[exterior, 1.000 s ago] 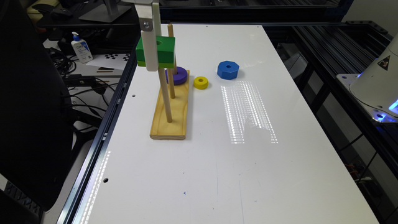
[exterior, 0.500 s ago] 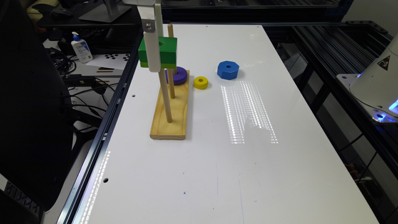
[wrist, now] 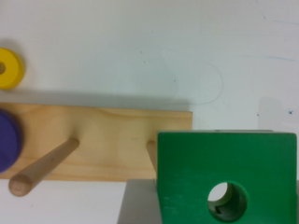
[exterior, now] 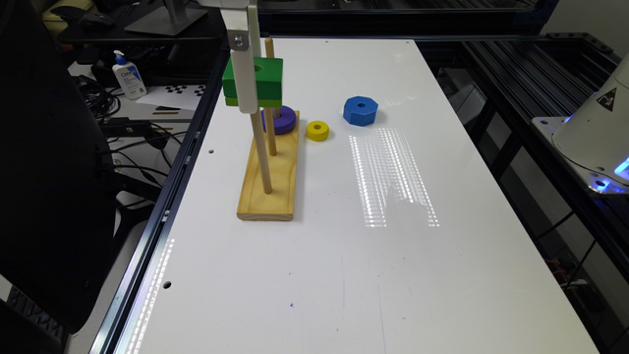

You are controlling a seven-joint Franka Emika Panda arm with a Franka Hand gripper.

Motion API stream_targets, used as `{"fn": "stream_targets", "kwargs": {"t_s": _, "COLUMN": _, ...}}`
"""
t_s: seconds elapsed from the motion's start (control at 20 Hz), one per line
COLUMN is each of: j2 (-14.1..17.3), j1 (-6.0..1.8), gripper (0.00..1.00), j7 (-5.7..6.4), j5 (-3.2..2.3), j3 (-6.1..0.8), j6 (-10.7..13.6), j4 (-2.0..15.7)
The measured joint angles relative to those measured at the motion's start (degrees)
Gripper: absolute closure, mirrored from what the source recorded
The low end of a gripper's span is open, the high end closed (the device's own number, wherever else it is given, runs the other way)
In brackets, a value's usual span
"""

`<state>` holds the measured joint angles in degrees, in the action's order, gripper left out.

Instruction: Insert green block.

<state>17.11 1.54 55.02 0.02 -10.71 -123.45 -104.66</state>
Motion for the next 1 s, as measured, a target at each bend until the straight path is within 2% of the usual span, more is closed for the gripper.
{"fn": "stream_targets", "kwargs": {"t_s": 0.55, "j2": 0.02, "j1": -0.04, "gripper": 1.00, "j7": 0.00, "j5": -0.04, "j3": 0.04, "j6": 0.01, "j4": -0.15}}
{"fn": "stream_targets", "kwargs": {"t_s": 1.0, "j2": 0.28, "j1": -0.12, "gripper": 1.00, "j7": 0.00, "j5": -0.19, "j3": 0.11, "j6": -1.37, "j4": -1.66}}
